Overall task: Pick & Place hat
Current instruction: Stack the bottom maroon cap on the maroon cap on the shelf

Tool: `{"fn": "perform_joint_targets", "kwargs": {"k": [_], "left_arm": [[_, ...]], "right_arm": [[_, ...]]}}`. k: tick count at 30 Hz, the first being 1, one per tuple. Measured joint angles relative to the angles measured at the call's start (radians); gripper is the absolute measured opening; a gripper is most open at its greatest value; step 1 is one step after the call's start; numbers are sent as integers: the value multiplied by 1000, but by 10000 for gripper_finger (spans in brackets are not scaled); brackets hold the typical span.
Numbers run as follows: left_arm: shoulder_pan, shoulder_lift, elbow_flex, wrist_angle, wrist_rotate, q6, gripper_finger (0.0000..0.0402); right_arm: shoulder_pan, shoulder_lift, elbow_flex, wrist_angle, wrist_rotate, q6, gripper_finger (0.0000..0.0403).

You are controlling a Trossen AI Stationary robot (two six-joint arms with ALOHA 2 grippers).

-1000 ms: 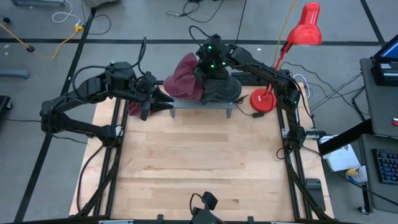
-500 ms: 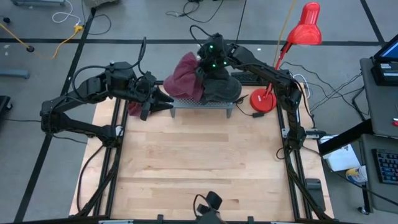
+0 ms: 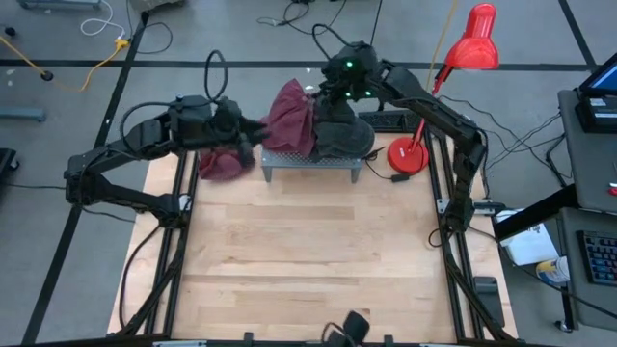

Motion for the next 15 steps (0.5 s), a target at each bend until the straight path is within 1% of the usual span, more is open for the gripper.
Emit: {"fn": "perform_joint_targets", "kwargs": {"k": [2,4,7,11,15], "left_arm": [[8,14,0,7,-103,-15,143],[20,32,0,17,-145,-6,154],[51,68,0,13,-169,-1,181],[98,121,0,16,-210,-18,227],[164,179,22,14,-209,-70,261]], "right_arm": [[10,-33,0,-26,-1,0,187],[25,-70,0,-50,-3,0,185],[50,-127,0,-86,-4,0,184],[87,-204,0,-122,-4,0,185],[128,-282,0,-128,-4,9,187]]}}
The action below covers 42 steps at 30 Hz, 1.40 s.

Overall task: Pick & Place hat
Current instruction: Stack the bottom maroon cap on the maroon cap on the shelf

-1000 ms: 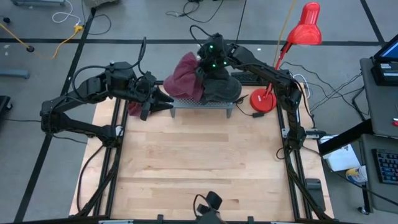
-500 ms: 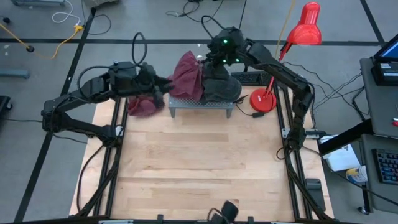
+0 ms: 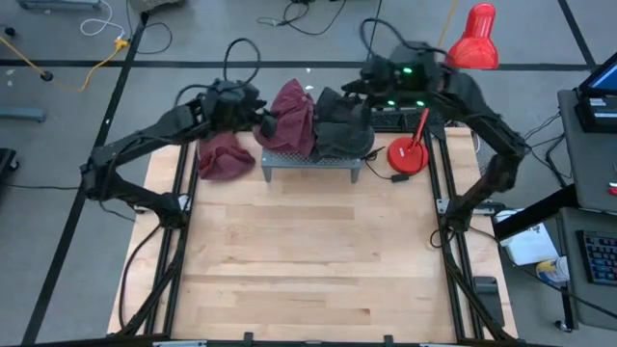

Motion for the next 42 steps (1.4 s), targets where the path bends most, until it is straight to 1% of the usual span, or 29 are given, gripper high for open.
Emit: {"fn": "perform_joint_targets", "kwargs": {"k": [5,11,14,18,20,24,26,32,35,39,42], "left_arm": [[86,103,108,-51,37,-12,269],[179,216,239,-77,31,29,249],[212,257,262,-63,31,62,235],[239,319,262,-75,33,58,218],[244,355,262,-81,53,51,211],[234,417,262,-95,132,24,197],[218,443,262,-107,144,23,190],[177,499,262,-186,105,25,171],[163,520,262,-187,99,25,162],[149,523,262,-182,91,13,153],[146,509,261,-181,91,4,153]], "right_arm": [[48,-80,0,2,0,8,187],[88,-137,0,-6,0,14,187],[103,-147,0,-13,0,17,187],[116,-148,0,-35,0,12,187],[116,-147,0,-52,0,10,187],[116,-147,0,-65,0,7,187],[116,-147,0,-65,0,2,187],[116,-147,0,-65,0,-2,187],[116,-147,0,-65,0,-18,187],[116,-147,0,-64,0,-20,187],[116,-147,0,-64,0,-18,187]]}}
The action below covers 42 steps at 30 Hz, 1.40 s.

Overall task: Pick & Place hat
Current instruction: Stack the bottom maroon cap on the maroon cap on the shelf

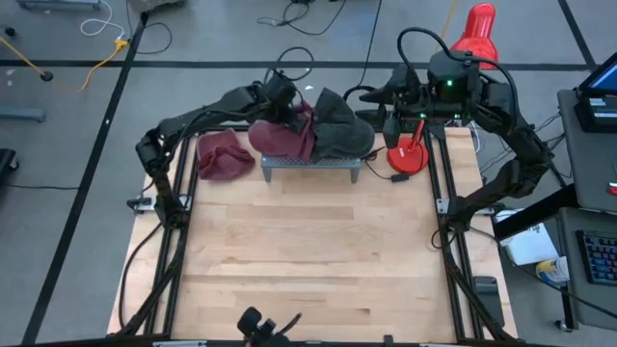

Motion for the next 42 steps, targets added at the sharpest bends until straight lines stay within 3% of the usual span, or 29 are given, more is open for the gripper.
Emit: {"fn": "perform_joint_targets", "kwargs": {"k": [7,12,20,25,36,42], "left_arm": [[-1,-89,0,3,-9,-3,178],[1,-154,0,-3,-40,-7,217],[-16,-255,0,-57,79,-7,271],[-61,-312,0,-227,151,-29,280],[-279,-344,0,-626,150,-122,252],[-445,-344,-48,-805,27,-244,239]], "right_arm": [[12,0,0,2,-2,-3,187],[26,0,0,25,-2,-5,187],[38,0,0,45,-2,1,187],[38,0,0,45,-2,11,187],[38,6,0,53,-3,0,187],[38,8,0,53,-3,-47,187]]}}
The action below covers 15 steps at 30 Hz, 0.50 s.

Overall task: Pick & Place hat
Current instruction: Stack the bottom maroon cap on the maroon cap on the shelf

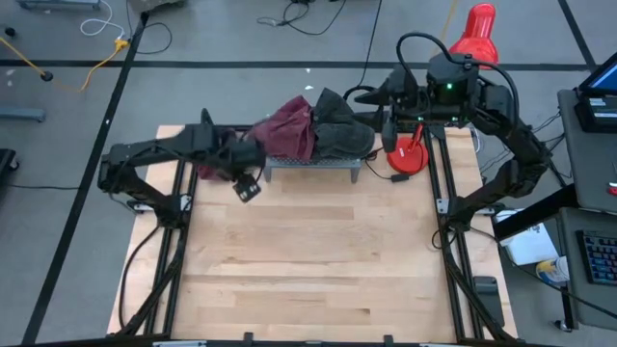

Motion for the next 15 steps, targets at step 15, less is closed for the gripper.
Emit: {"fn": "perform_joint_targets", "kwargs": {"k": [15], "left_arm": [[-238,-26,-354,-13,-235,-332,219]], "right_arm": [[0,2,0,0,0,-121,187]]}}
